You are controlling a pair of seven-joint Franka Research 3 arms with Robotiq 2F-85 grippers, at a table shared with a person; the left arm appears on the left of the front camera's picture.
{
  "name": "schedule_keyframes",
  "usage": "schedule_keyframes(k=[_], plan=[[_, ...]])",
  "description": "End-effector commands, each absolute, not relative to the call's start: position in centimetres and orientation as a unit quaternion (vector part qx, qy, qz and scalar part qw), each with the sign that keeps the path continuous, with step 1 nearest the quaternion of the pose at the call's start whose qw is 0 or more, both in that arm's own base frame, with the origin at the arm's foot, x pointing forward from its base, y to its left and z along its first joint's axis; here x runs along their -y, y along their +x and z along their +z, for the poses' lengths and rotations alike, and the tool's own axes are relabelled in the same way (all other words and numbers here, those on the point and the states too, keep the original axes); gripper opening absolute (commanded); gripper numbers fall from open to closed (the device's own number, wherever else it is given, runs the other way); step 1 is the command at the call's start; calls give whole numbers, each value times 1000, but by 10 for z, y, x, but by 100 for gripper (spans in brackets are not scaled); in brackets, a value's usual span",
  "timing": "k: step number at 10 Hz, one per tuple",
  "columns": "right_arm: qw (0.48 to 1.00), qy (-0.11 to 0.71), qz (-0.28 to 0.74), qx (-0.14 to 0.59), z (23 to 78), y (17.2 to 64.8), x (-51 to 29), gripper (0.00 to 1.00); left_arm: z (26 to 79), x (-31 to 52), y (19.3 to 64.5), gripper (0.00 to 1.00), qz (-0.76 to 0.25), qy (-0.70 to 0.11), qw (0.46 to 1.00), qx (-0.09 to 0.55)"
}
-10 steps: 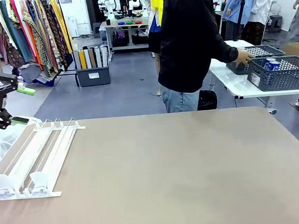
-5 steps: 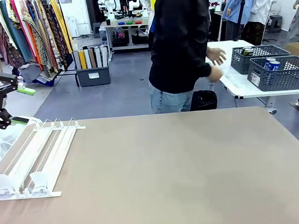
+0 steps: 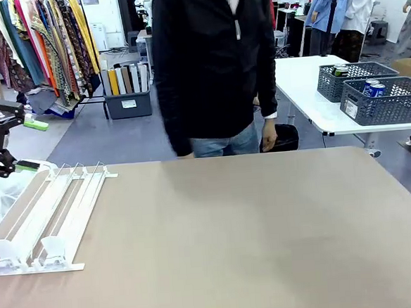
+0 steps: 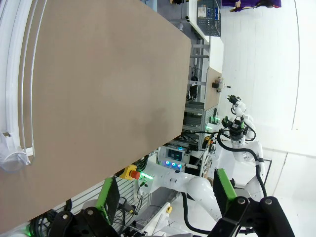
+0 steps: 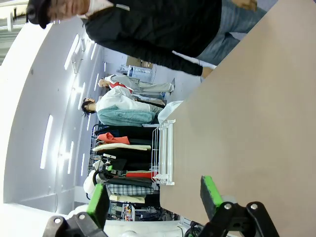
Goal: Retrieve and store the cans from the dispenser.
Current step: Pick up one can from the Automatic Can Dispenser and place it in the middle of the table.
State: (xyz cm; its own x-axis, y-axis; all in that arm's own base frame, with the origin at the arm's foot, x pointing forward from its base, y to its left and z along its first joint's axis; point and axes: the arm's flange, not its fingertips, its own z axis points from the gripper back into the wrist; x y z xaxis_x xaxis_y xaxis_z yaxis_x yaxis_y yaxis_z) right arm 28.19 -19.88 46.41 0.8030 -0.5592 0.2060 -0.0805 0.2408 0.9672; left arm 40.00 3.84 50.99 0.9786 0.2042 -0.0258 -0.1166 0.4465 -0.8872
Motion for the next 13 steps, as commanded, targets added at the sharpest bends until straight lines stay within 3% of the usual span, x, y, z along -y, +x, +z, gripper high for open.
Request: schedule_keyframes(k=[1,13], plan=[[737,597,-162,271,467,282,199,100,511,-40,398,100,96,-510,854,39],[737,597,-162,271,467,282,199,100,511,-40,398,100,96,-510,854,39]])
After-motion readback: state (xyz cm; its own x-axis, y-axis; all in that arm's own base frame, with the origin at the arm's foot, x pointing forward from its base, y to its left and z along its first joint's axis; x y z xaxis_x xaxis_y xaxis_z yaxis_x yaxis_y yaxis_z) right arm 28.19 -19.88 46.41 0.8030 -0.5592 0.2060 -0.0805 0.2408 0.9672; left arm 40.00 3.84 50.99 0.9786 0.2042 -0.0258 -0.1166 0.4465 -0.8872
